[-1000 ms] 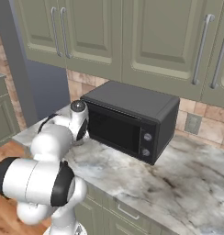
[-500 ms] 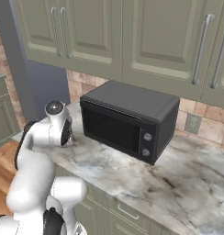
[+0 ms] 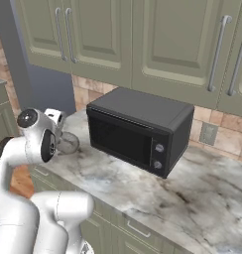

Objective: Move the pork loin and scallops from the top shelf to the second highest shelf to make space. Then, place the pitcher from the counter on the cleared top shelf.

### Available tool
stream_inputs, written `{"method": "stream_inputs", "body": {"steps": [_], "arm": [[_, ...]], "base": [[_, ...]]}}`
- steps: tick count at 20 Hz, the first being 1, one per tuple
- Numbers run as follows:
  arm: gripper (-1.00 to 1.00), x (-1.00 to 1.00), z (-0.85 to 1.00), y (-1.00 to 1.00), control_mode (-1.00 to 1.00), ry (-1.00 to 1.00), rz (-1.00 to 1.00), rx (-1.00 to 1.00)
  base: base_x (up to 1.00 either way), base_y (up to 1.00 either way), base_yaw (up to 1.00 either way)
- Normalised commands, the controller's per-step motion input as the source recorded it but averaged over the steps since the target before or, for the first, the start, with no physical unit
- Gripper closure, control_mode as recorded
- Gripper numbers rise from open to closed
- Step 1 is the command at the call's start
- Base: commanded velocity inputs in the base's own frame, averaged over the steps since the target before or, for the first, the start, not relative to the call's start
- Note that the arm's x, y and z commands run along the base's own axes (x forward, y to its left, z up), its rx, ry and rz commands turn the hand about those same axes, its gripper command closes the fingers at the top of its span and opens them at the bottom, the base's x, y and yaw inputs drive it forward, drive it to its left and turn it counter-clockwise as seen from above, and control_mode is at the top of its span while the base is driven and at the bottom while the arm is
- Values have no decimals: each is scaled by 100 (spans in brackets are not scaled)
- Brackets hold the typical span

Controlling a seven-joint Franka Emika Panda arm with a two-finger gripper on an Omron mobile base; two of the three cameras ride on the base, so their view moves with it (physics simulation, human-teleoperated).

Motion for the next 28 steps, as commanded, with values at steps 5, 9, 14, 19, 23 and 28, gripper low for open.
{"method": "stream_inputs", "body": {"steps": [5,9,14,19,23,28], "arm": [[100,-78,30,9,-100,-8,-59,44],[100,-39,53,1,-100,-4,-45,56],[100,-6,54,-7,-100,-4,-25,60],[100,-23,0,-18,-100,-23,-5,56],[100,-25,19,-1,-100,-6,-13,29],[100,-23,61,-2,-100,27,-34,1]], "base": [[0,0,0],[0,0,0],[0,0,0],[0,0,0],[0,0,0],[0,0,0]]}}
